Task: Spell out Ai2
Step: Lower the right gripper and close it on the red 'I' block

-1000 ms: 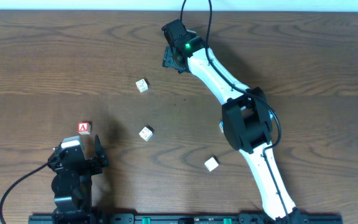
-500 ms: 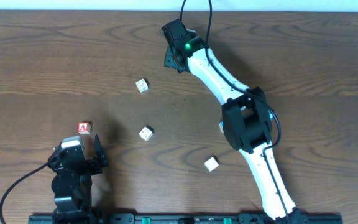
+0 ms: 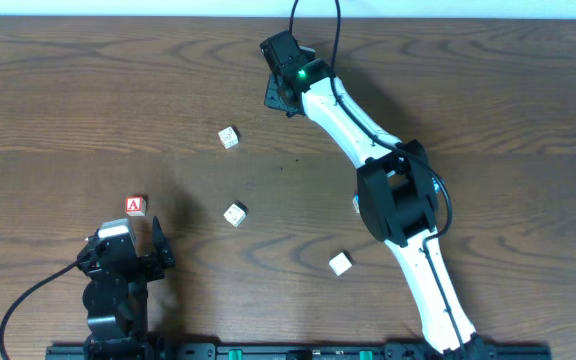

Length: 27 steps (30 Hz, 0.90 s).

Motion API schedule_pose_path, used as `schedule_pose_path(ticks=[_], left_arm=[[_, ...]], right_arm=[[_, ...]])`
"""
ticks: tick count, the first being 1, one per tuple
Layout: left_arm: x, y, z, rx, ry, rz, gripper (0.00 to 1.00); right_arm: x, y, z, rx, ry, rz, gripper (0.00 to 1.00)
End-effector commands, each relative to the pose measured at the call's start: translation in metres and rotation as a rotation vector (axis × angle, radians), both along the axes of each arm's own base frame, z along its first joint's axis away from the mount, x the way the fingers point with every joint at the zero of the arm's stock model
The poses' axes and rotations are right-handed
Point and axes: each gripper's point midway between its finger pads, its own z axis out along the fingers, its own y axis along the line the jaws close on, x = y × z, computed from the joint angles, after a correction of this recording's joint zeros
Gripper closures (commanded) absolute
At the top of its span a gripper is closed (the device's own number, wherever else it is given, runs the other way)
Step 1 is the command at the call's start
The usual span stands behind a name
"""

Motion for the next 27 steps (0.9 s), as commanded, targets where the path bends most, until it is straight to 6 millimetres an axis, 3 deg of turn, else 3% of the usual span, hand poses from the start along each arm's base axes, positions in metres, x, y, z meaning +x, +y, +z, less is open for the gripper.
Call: schedule_pose_path(ticks=[1,11,27], left_arm=[[0.0,0.001,-0.009,-0.014,0.016,0.009,0.05],[0.0,0.001,-0.009,-0.014,0.016,0.009,0.05],[0.0,0.001,-0.009,-0.014,0.016,0.009,0.05]], right_arm=[[-0.002,-0.001,-0.008,-0.025,0.005,0.001,0.64],[-0.003,-0.002,-0.009,-0.05,0.003,0.049,0.7],[-0.014,-0.008,-0.014,-0.14,0.043,0.181,0.71]])
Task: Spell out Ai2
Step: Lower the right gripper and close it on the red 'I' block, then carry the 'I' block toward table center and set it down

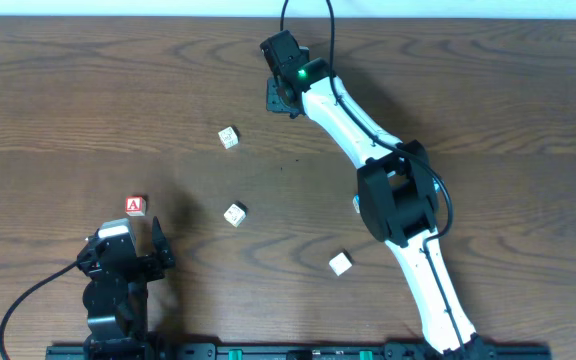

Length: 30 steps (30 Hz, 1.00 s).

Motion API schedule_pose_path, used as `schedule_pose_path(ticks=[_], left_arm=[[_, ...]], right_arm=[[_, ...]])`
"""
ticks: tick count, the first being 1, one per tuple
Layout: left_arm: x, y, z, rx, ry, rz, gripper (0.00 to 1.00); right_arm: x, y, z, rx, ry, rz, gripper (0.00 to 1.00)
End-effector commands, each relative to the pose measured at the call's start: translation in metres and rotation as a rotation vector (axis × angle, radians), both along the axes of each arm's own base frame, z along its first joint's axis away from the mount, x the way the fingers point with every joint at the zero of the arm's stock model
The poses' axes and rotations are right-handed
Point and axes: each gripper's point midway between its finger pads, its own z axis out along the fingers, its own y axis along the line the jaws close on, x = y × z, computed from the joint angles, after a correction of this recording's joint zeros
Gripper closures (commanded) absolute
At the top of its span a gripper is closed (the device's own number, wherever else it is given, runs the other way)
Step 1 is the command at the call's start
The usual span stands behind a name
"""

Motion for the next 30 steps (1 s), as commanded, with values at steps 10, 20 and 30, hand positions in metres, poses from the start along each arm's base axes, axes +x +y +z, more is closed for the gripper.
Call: schedule_pose_path(ticks=[10,20,30], left_arm=[[0.0,0.001,-0.009,-0.014,0.016,0.009,0.05],[0.0,0.001,-0.009,-0.014,0.016,0.009,0.04],[0.0,0.001,-0.009,-0.014,0.016,0.009,0.05]], right_arm=[[-0.024,-0.004,0.001,-0.046,0.082,0.051,0.99],[-0.047,-0.003,0.058,-0.044,0.077,0.073,0.99],[-0.099,0.012,0.101,-0.064,0.128,0.116,0.99]])
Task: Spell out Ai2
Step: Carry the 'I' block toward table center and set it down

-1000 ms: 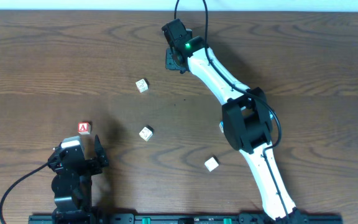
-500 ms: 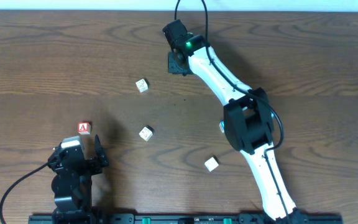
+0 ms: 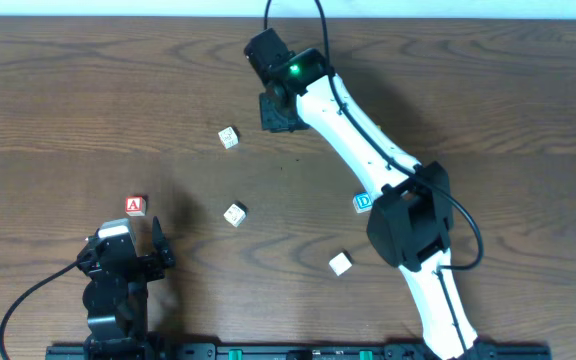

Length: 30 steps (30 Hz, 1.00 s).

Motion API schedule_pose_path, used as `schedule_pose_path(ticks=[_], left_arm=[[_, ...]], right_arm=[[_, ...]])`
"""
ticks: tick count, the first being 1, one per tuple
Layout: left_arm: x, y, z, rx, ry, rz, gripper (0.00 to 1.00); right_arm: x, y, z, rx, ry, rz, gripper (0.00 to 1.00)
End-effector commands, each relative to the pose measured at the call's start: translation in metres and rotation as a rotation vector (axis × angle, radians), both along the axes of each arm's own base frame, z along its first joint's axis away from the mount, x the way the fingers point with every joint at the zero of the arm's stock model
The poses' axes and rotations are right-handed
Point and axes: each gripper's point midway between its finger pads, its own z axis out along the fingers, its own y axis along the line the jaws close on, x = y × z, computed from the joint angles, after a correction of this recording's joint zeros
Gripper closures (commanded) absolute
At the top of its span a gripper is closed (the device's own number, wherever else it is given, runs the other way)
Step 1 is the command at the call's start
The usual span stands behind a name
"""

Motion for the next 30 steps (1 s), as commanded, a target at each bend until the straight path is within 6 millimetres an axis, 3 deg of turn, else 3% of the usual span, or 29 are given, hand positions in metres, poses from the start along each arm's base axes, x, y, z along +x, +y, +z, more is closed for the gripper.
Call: schedule_pose_path(ticks=[1,6,9,11,20,30], left_arm=[[0.0,0.001,-0.009,-0.014,0.016,0.009,0.05],[0.0,0.001,-0.009,-0.014,0.016,0.009,0.05],[0.0,0.001,-0.009,-0.014,0.016,0.009,0.05],[0.0,0.001,-0.009,-0.014,0.016,0.009,0.05],[0.0,0.001,-0.009,-0.014,0.016,0.009,0.05],[0.0,0.001,-0.009,-0.014,0.016,0.009,0.05]], right_arm=[[-0.005,0.004,0.019,0.02,-0.025,-0.004,0.99],[-0.013,-0.002,0.033,0.001,-0.033,-0.001,0.99],[-0.016,0.0,0.049,-0.035,-0.145,0.006,0.99],[-0.023,0.005,0.05,-0.012,-0.192,0.021,0.99],[-0.057,-0.009,-0.017,0.026,-0.081,-0.099,0.99],[-0.05,-0.032,-0.038,0.08,0.004,-0.177,0.99]])
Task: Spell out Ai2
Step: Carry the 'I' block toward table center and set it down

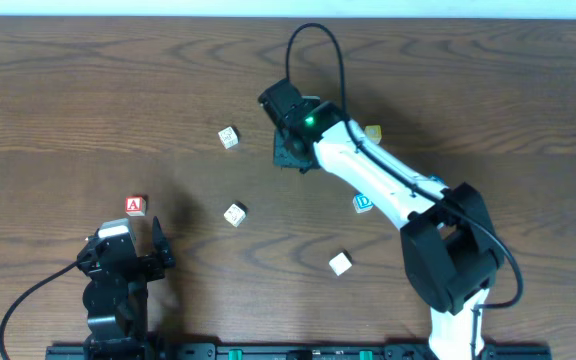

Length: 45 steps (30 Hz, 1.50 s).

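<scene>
A red block with the letter A (135,206) lies at the left of the wooden table. White lettered blocks lie at the upper middle (228,137), the middle (234,213) and lower down (340,263). Beside the right arm are a blue block (364,203) and a yellowish block (372,133). My right gripper (290,152) points down over bare table, right of the upper white block; its jaws are hidden from above. My left gripper (133,250) rests folded near the front edge below the A block, with its fingers apart and nothing between them.
The right arm's white links (368,170) stretch diagonally from the front right across the middle of the table (68,100), passing between the yellowish and blue blocks. The left arm's cable (28,295) loops at the front left.
My right gripper has moved from the far middle of the table toward the front and a little right. The arm has swung, so the yellowish block now shows. The left arm is unchanged.
My right gripper hovered at the far middle of the table in the first two moments, with the arm covering the blue block. Then it had shifted slightly left and the blue block showed. Now it is nearer the table's middle. No block has moved.
</scene>
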Motion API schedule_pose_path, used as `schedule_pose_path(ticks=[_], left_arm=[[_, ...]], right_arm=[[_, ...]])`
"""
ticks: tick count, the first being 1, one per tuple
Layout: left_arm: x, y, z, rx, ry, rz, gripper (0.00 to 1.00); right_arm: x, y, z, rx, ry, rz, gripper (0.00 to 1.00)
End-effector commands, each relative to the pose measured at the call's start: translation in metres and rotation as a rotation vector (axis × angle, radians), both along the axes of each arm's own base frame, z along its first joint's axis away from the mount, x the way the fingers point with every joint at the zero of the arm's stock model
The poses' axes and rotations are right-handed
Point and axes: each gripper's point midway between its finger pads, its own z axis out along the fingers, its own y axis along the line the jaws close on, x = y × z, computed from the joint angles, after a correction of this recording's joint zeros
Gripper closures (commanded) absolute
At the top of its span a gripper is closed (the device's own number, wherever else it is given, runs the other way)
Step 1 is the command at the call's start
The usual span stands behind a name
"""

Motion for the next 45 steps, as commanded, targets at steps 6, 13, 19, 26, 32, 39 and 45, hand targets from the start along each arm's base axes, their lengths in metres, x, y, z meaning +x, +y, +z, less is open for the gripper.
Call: schedule_pose_path(ticks=[6,13,19,26,32,39,45], left_arm=[[0.0,0.001,-0.009,-0.014,0.016,0.009,0.05],[0.0,0.001,-0.009,-0.014,0.016,0.009,0.05],[0.0,0.001,-0.009,-0.014,0.016,0.009,0.05],[0.0,0.001,-0.009,-0.014,0.016,0.009,0.05],[0.0,0.001,-0.009,-0.014,0.016,0.009,0.05],[0.0,0.001,-0.009,-0.014,0.016,0.009,0.05],[0.0,0.001,-0.009,-0.014,0.016,0.009,0.05]], right_arm=[[0.005,-0.001,-0.012,0.013,0.018,0.005,0.99],[0.008,0.001,-0.032,0.009,0.039,-0.01,0.99],[0.012,0.002,-0.038,0.018,0.039,-0.017,0.99],[0.014,-0.002,-0.045,0.013,0.047,-0.027,0.99],[0.013,-0.003,-0.054,0.008,0.066,-0.028,0.99],[0.013,-0.003,-0.057,0.009,0.071,-0.028,0.99],[0.014,-0.001,-0.056,0.02,0.069,-0.027,0.99]])
